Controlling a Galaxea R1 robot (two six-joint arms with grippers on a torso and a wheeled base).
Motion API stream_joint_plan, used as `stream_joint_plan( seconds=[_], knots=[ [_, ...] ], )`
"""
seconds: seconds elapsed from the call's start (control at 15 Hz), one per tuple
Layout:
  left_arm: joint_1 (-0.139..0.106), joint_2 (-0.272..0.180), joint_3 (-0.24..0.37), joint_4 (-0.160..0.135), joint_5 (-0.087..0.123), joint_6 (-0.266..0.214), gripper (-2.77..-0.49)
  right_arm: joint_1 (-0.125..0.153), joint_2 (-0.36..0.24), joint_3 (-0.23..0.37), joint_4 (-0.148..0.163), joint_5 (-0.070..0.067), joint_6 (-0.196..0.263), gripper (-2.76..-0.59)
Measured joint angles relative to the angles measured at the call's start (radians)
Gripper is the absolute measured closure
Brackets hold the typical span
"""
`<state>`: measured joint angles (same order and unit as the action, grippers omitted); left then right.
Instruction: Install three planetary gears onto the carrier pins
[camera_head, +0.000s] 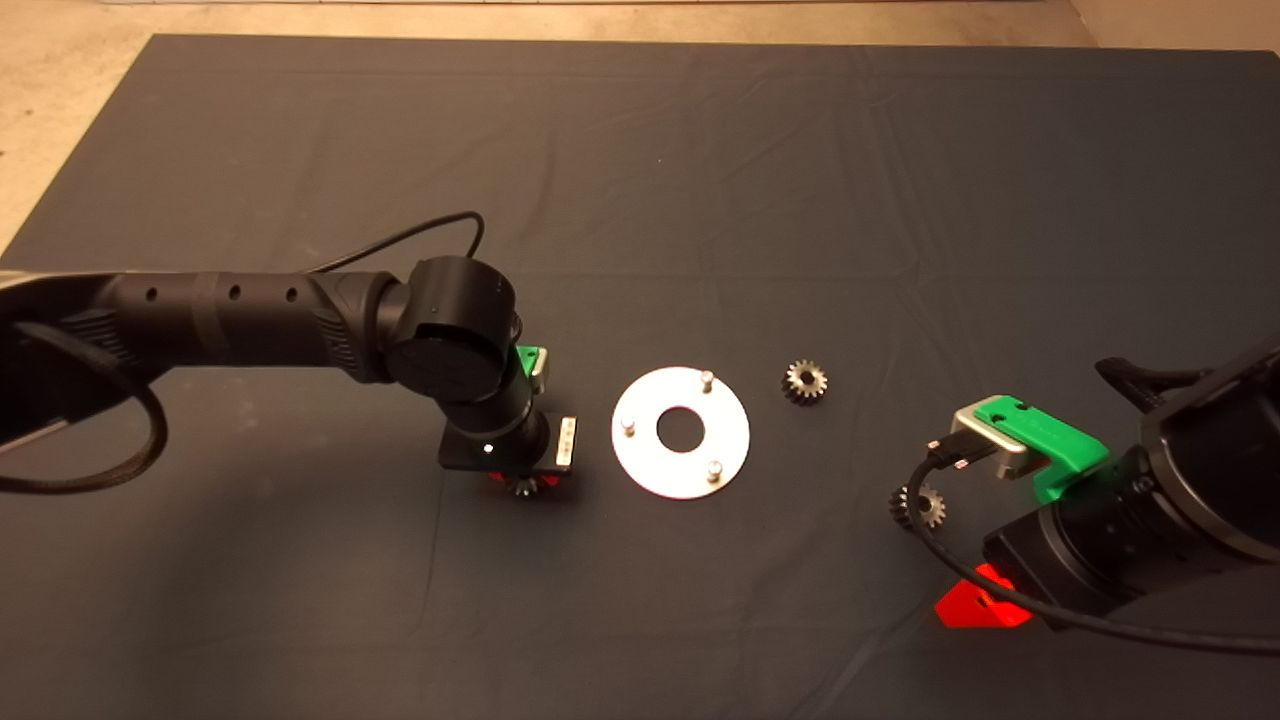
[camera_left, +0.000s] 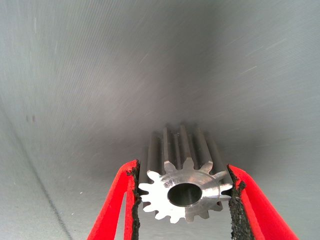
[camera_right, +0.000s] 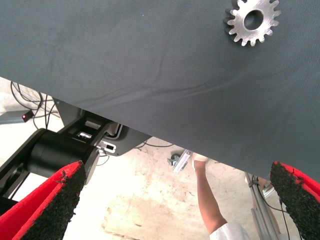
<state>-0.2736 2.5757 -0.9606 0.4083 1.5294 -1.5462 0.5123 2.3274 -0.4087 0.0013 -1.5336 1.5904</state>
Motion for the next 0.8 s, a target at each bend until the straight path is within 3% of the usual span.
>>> stream_joint_plan(
  seconds=[0.13, 0.53, 0.8],
  knots=[
    [-0.022, 0.021, -0.002, 0.001, -0.003, 0.0, -0.88, 0.0, 0.0, 0.0, 0.0, 0.0, 0.0, -2.75],
    [-0.054, 0.073, -0.027, 0.0, -0.001, 0.004, -0.88, 0.0, 0.0, 0.0, 0.0, 0.0, 0.0, -2.75],
    [-0.057, 0.138, -0.062, 0.0, -0.003, 0.015, -0.88, 0.0, 0.0, 0.0, 0.0, 0.0, 0.0, -2.75]
  ],
)
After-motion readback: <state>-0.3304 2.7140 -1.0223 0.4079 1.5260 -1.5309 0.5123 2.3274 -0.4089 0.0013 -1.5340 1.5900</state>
